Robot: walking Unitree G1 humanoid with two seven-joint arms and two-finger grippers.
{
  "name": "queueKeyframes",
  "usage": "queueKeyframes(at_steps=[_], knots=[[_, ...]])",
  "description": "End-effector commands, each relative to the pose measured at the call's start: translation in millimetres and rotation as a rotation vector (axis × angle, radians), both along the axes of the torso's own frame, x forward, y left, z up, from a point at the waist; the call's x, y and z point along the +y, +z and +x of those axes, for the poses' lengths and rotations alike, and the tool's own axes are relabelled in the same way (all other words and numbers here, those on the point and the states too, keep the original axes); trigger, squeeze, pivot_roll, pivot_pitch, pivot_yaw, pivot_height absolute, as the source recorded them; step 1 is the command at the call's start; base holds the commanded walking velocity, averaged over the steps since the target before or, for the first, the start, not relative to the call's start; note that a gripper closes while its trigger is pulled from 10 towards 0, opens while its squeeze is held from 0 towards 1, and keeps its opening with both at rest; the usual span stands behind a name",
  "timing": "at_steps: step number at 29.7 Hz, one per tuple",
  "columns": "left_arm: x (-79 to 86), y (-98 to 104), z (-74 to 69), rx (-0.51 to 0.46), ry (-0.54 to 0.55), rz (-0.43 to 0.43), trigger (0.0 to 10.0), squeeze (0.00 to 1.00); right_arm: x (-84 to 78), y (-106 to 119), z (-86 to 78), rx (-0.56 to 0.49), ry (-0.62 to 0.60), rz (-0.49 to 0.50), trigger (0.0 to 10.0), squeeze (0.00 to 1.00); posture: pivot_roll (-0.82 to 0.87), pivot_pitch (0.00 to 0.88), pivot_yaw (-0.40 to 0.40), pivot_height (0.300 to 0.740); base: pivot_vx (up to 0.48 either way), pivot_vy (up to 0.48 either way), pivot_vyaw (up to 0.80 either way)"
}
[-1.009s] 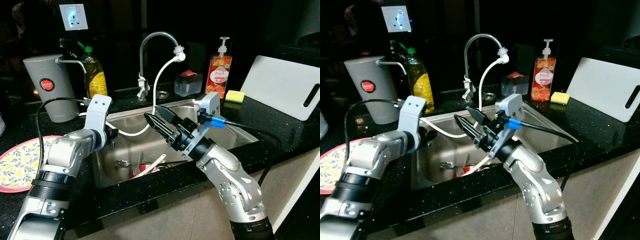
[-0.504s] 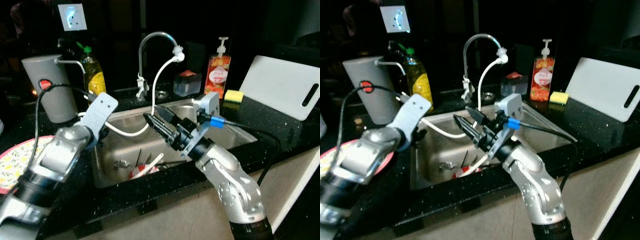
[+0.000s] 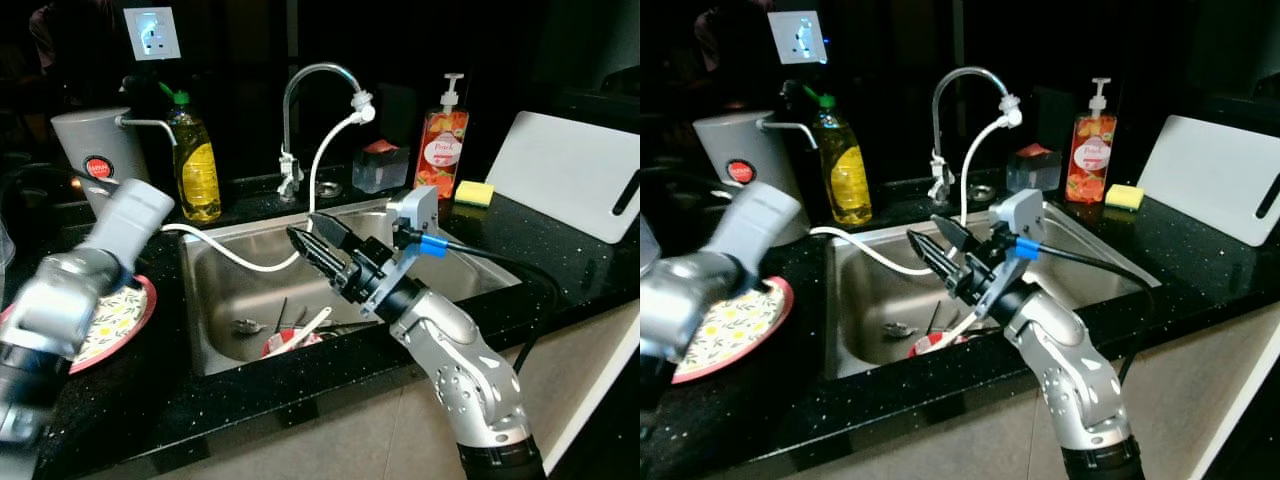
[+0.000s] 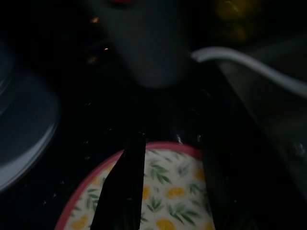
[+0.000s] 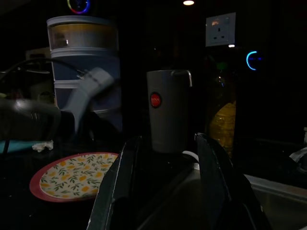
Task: Kitchen organization
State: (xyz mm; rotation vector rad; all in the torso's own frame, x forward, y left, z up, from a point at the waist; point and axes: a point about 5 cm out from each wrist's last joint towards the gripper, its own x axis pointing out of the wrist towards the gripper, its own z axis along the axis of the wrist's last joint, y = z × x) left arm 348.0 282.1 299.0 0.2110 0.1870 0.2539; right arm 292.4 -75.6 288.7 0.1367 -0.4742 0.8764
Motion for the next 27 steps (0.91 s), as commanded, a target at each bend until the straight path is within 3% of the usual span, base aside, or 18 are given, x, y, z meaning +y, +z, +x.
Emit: queueKeyframes(at_steps=[1,2,4,5,7,9,11,12,13,14,17,22,27], knots=[[7.8,-6,0.6,-0.016,0.071,-0.087,10.0,0.00,1.8,2,-0.7,-0.008,0.008,0.001,10.0,0.00,-0.05,0.034,0.029,0.740,0.000,0.000,0.00],[14.6,-6,-0.3,-0.060,0.158,-0.150,10.0,0.00,1.2,2,-0.8,-0.007,0.006,0.001,10.0,0.00,-0.05,0.034,0.029,0.740,0.000,0.000,0.00],[14.6,-6,-0.3,-0.060,0.158,-0.150,10.0,0.00,1.2,2,-0.8,-0.007,0.006,0.001,10.0,0.00,-0.05,0.034,0.029,0.740,0.000,0.000,0.00],[18.7,-7,-0.9,-0.107,0.212,-0.287,10.0,0.00,0.5,1,-0.9,-0.006,0.004,0.001,10.0,0.00,-0.04,0.032,0.028,0.740,0.000,0.000,0.00],[18.7,-7,-0.9,-0.107,0.212,-0.287,10.0,0.00,0.5,1,-0.9,-0.006,0.004,0.001,10.0,0.00,-0.04,0.032,0.028,0.740,0.000,0.000,0.00],[31.6,-14,-5.7,-0.173,0.364,-0.514,10.0,0.00,-0.2,0,-0.8,-0.003,0.003,0.001,10.0,0.00,-0.03,0.024,0.021,0.740,0.000,0.000,0.00],[31.6,-14,-5.7,-0.173,0.364,-0.514,10.0,0.00,-0.2,0,-0.8,-0.003,0.003,0.001,10.0,0.00,-0.03,0.024,0.021,0.740,0.000,0.000,0.00],[39.6,-23,-9.2,-0.175,0.449,-0.631,10.0,0.00,0.9,0,0.3,-0.002,0.007,0.003,10.0,0.00,-0.02,0.023,0.015,0.740,0.000,0.000,0.00],[47.2,-30,-13.4,-0.173,0.531,-0.695,10.0,0.00,2.5,0,1.2,-0.003,0.014,0.004,10.0,0.00,-0.02,0.024,0.010,0.740,0.000,0.000,0.00],[47.2,-30,-13.4,-0.173,0.531,-0.695,10.0,0.00,2.5,0,1.2,-0.003,0.014,0.004,10.0,0.00,-0.02,0.024,0.010,0.740,0.000,0.000,0.00],[68.6,-41,-30.6,-0.240,0.757,-0.853,10.0,0.00,5.2,1,2.2,-0.005,0.029,0.004,10.0,0.00,-0.01,0.026,-0.002,0.740,0.000,0.000,0.00],[81.5,-49,-44.4,-0.260,0.903,-0.956,10.0,0.00,5.7,0,3.3,0.004,0.040,-0.003,10.0,0.00,-0.01,0.030,-0.010,0.740,0.000,0.000,0.00],[89.2,-52,-49.2,-0.249,0.937,-0.928,10.0,0.00,6.9,1,3.8,0.001,0.046,-0.003,10.0,0.00,-0.01,0.030,-0.011,0.740,0.000,0.000,0.00]])
